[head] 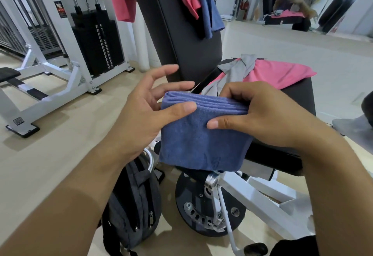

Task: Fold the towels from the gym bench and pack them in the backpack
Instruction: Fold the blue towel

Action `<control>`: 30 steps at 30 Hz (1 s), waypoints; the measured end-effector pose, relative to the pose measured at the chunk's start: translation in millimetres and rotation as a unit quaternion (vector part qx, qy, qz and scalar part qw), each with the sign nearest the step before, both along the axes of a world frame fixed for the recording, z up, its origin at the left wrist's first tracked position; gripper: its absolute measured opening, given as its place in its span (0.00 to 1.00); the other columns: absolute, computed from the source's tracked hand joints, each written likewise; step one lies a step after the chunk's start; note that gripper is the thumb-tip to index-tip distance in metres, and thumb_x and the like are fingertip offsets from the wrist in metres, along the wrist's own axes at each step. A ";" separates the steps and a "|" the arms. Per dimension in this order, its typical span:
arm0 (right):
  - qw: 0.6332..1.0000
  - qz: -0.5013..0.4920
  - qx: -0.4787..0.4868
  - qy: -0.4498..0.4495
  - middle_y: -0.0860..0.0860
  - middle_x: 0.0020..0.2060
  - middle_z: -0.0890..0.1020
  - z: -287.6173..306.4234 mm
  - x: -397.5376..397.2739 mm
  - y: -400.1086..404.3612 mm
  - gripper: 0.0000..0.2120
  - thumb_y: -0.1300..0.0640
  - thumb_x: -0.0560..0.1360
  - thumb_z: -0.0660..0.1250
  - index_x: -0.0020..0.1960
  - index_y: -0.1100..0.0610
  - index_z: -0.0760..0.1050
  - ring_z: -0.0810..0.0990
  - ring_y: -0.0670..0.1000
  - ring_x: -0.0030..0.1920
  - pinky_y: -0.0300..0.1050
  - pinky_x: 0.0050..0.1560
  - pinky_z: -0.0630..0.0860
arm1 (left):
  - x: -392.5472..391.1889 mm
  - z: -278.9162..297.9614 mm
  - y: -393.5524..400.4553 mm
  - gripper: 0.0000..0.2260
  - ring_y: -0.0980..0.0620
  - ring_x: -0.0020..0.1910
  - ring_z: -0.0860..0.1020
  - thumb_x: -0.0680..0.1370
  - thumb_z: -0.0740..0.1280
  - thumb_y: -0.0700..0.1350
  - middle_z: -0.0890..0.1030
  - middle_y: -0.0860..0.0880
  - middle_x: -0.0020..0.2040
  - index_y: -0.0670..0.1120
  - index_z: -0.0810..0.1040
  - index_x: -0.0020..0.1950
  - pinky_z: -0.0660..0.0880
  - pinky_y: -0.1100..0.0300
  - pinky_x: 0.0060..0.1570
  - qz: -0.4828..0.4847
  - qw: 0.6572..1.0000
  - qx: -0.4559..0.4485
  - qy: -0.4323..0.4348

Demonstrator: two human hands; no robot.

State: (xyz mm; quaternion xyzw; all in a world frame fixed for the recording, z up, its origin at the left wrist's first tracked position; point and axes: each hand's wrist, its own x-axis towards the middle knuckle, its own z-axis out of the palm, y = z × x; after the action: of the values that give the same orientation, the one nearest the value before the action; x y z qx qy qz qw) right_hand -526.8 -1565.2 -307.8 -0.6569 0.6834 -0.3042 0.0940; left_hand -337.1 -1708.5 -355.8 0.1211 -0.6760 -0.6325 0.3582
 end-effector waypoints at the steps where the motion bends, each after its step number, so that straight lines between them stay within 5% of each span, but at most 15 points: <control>1: 1.000 0.000 -0.019 -0.019 0.44 0.35 0.82 1.5 1.7 0.7 0.14 0.41 0.68 0.76 0.42 0.50 0.78 0.78 0.43 0.34 0.33 0.34 0.70 | 2.1 0.9 -0.1 0.32 0.51 0.60 0.84 0.66 0.78 0.49 0.85 0.50 0.61 0.51 0.73 0.69 0.81 0.60 0.54 -0.013 0.999 0.013 -0.044; 5: 0.986 -0.022 0.000 -0.164 0.42 0.33 0.85 -1.5 -4.6 -3.4 0.14 0.46 0.69 0.76 0.46 0.55 0.79 0.83 0.39 0.34 0.30 0.35 0.74 | 4.4 -7.5 3.4 0.24 0.56 0.54 0.85 0.66 0.83 0.53 0.87 0.55 0.54 0.51 0.82 0.59 0.81 0.58 0.52 -0.021 0.978 -0.010 -0.208; 9: 0.984 -0.072 0.126 -0.106 0.44 0.40 0.87 -7.4 -18.1 -2.6 0.22 0.33 0.66 0.70 0.50 0.49 0.81 0.86 0.44 0.41 0.46 0.47 0.82 | -0.3 -10.1 8.2 0.19 0.52 0.51 0.87 0.69 0.77 0.49 0.88 0.50 0.51 0.45 0.83 0.57 0.83 0.56 0.52 0.017 0.985 0.002 -0.169; 12: 0.987 -0.059 0.125 -0.082 0.47 0.46 0.87 -10.0 -7.9 -6.3 0.30 0.26 0.68 0.66 0.52 0.50 0.82 0.86 0.50 0.46 0.56 0.53 0.82 | -0.6 -6.3 12.2 0.14 0.54 0.49 0.86 0.71 0.77 0.46 0.88 0.51 0.49 0.46 0.83 0.55 0.81 0.63 0.46 -0.023 0.983 -0.029 -0.177; 14: 0.994 -0.036 0.084 -0.061 0.52 0.45 0.85 -13.6 -1.4 -11.8 0.29 0.29 0.73 0.64 0.52 0.55 0.80 0.85 0.54 0.45 0.56 0.50 0.82 | -1.4 -4.6 14.1 0.13 0.54 0.48 0.86 0.72 0.76 0.46 0.88 0.51 0.48 0.47 0.83 0.55 0.80 0.65 0.45 -0.025 0.985 -0.033 -0.170; 18: 0.994 -0.079 -0.028 -0.073 0.48 0.36 0.80 -15.3 -4.1 -17.2 0.16 0.41 0.80 0.63 0.44 0.54 0.76 0.75 0.42 0.33 0.34 0.35 0.72 | -2.3 -8.0 4.3 0.25 0.49 0.54 0.86 0.69 0.82 0.48 0.86 0.46 0.55 0.48 0.78 0.63 0.82 0.58 0.52 0.002 0.992 0.063 -0.110; 20: 0.986 -0.091 -0.055 -0.130 0.44 0.41 0.83 -17.2 -10.7 -17.6 0.12 0.43 0.82 0.62 0.49 0.50 0.78 0.79 0.39 0.39 0.33 0.43 0.74 | -2.5 -11.1 -0.3 0.25 0.48 0.52 0.85 0.69 0.80 0.48 0.86 0.46 0.54 0.47 0.76 0.64 0.82 0.57 0.51 0.007 0.988 0.129 -0.081; 24: 0.969 -0.062 -0.043 -0.235 0.43 0.53 0.86 -24.8 -15.0 -18.0 0.09 0.48 0.83 0.62 0.60 0.47 0.78 0.84 0.43 0.55 0.47 0.60 0.78 | -9.6 -19.0 2.4 0.23 0.48 0.54 0.84 0.70 0.75 0.46 0.86 0.43 0.55 0.42 0.79 0.63 0.81 0.58 0.51 0.043 0.980 0.195 -0.006; 27: 0.955 -0.030 -0.044 -0.290 0.44 0.57 0.85 -26.5 -10.3 -17.8 0.11 0.49 0.82 0.64 0.63 0.48 0.78 0.83 0.45 0.60 0.48 0.62 0.78 | -10.0 -19.4 2.2 0.21 0.50 0.54 0.84 0.72 0.78 0.42 0.86 0.46 0.55 0.49 0.78 0.62 0.81 0.56 0.52 0.060 0.990 0.125 0.013; 30: 0.955 -0.030 -0.089 -0.283 0.42 0.54 0.86 -24.6 -9.3 -16.4 0.09 0.51 0.82 0.65 0.61 0.47 0.78 0.83 0.42 0.57 0.40 0.56 0.78 | -3.7 -14.3 -2.3 0.15 0.53 0.55 0.82 0.74 0.74 0.43 0.82 0.53 0.55 0.54 0.77 0.58 0.79 0.56 0.57 0.066 0.995 -0.077 -0.026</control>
State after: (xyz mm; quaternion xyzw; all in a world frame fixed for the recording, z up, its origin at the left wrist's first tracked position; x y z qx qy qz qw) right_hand -536.0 -1581.6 -332.4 -0.5290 0.6185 -0.5395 0.2158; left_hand -340.8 -1710.8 -370.1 0.1536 -0.7222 -0.5501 0.3901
